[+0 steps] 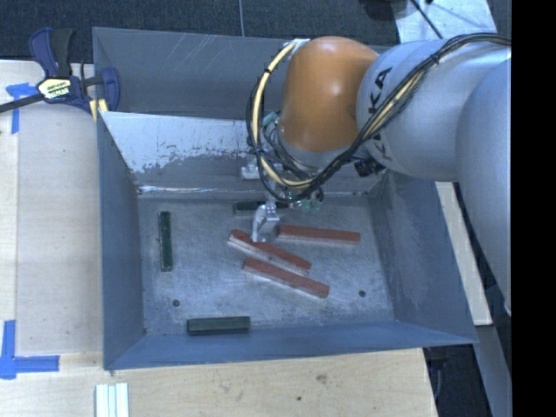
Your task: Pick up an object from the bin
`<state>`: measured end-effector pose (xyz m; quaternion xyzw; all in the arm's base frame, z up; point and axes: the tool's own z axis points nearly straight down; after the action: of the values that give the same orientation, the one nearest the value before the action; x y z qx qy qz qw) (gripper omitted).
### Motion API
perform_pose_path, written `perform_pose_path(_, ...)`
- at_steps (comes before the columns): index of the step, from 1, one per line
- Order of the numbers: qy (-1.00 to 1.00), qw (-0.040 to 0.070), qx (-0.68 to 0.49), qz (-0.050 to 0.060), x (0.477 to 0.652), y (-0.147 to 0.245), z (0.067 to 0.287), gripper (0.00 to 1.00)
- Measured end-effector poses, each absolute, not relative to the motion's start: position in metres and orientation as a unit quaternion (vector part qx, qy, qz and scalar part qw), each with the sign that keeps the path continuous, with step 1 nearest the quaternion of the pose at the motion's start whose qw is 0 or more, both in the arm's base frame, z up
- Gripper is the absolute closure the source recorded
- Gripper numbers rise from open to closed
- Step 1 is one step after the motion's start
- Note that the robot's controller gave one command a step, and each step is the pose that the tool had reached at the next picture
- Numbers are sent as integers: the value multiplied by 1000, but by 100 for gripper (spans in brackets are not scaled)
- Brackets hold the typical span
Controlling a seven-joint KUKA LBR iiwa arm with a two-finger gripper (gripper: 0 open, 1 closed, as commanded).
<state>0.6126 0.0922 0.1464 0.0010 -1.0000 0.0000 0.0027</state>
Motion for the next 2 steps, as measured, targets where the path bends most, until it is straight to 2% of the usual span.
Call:
perform_pose_path(1,-1000,-2,0,0,615,92,152,0)
perform_pose_path(2,-996,-4,-93,-1,586,72,94,0)
